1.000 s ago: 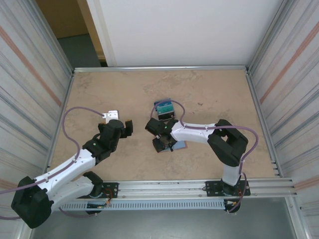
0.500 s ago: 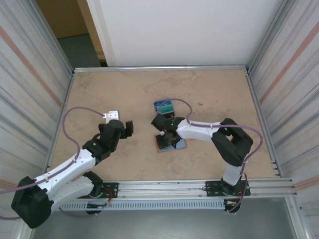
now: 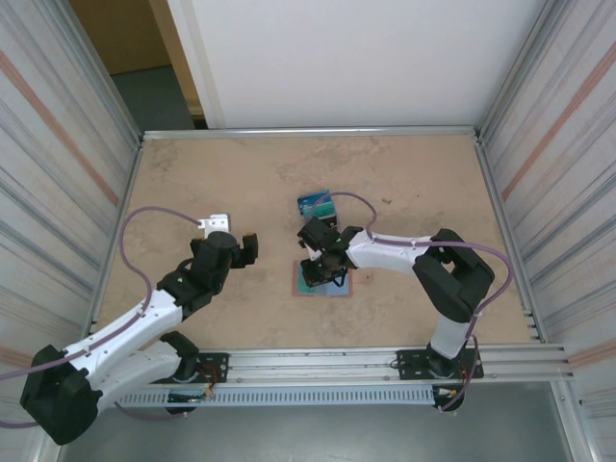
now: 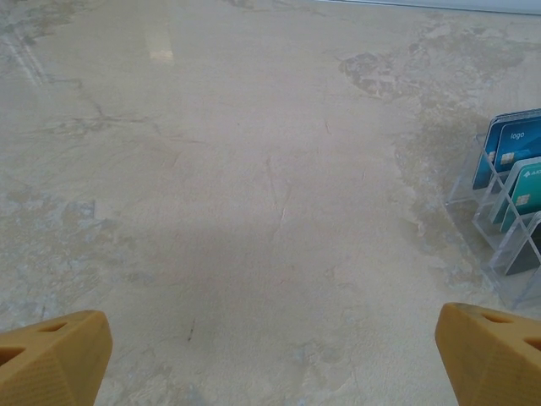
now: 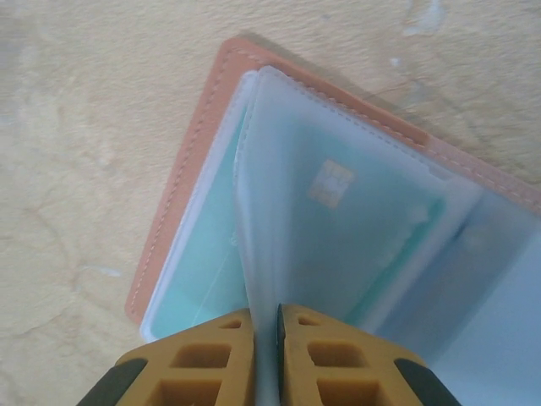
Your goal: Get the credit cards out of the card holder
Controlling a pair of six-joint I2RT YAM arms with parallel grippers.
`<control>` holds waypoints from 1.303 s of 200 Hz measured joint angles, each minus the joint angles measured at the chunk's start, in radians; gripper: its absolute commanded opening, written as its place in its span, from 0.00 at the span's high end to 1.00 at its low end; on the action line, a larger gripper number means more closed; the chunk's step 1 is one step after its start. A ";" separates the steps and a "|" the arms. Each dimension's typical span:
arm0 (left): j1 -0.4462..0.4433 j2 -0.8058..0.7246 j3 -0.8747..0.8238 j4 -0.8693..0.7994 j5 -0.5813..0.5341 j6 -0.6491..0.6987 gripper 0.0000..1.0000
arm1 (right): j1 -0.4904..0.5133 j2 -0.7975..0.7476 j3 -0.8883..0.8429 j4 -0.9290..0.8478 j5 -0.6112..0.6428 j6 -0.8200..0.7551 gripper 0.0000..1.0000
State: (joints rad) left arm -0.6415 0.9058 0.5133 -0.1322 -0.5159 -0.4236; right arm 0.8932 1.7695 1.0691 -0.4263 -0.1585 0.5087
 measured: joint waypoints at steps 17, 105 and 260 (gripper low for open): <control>-0.001 0.000 0.000 0.002 0.000 0.000 0.01 | 0.011 -0.018 0.000 -0.001 0.002 0.005 0.84; -0.024 0.003 0.001 0.010 0.002 0.008 0.01 | 0.002 -0.118 -0.051 -0.055 0.089 0.027 0.72; -0.095 0.070 0.042 0.018 -0.002 0.066 0.01 | -0.137 -0.162 -0.121 -0.098 0.140 0.021 0.69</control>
State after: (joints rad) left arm -0.7361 0.9760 0.5556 -0.1146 -0.5175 -0.3573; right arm 0.7559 1.6073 0.9478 -0.5247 -0.0189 0.5297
